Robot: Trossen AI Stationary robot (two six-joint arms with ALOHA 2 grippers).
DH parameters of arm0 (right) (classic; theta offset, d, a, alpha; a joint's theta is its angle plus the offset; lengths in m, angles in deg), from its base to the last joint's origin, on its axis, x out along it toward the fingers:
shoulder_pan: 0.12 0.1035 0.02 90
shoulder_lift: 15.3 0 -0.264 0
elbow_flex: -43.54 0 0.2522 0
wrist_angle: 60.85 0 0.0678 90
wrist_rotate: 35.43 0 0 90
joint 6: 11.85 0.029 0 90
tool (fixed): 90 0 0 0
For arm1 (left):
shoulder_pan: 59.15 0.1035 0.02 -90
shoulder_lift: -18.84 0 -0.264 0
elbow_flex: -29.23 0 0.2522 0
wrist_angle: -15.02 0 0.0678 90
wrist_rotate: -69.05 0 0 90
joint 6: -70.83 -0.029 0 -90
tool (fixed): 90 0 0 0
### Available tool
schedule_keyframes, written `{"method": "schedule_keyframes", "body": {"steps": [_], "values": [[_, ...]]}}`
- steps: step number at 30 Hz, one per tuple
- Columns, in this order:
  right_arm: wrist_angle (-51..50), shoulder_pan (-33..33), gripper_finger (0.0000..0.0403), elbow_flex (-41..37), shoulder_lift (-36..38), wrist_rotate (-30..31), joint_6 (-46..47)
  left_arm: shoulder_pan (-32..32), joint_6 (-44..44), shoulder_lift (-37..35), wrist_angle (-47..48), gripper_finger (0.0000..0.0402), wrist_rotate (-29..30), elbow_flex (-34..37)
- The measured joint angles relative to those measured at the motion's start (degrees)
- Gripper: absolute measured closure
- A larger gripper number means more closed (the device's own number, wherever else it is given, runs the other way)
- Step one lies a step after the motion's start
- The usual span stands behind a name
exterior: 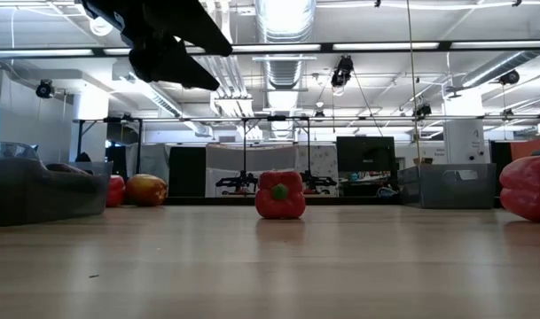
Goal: Sort produce into baskets
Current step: Put the red apple into the left black transparent bin
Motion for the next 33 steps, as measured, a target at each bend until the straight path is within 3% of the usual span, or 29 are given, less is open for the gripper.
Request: {"method": "schedule_keyframes", "body": {"steps": [8,16,19,22,28,33], "values": [[0.4,-1.2,0.0039,0.4,-5.2,1.7,-4.0,-0.3,0.2,0.0,0.4,0.0045,3.2,0.0],[-0.5,-9.2,0.0039,4.9,-2.3,15.8,-4.6,-0.3,0.0,0.0,1.2,0.0045,4.2,-0.1],[-0.7,-11.2,0.0039,5.7,-0.1,17.2,-5.1,-0.3,0.2,-0.2,1.6,0.0045,4.2,-0.1],[-0.9,-11.4,0.0039,5.7,2.0,17.3,-3.9,-0.3,0.3,-0.2,1.7,0.0045,4.2,-0.1],[-0.7,-9.5,0.0039,5.2,4.4,23.7,1.5,-0.3,1.5,-0.3,1.9,0.0045,4.2,-0.1],[3.0,-8.5,0.0039,3.5,3.2,24.1,-1.4,-0.4,1.5,-0.3,1.9,0.0045,4.2,-0.1]]}}
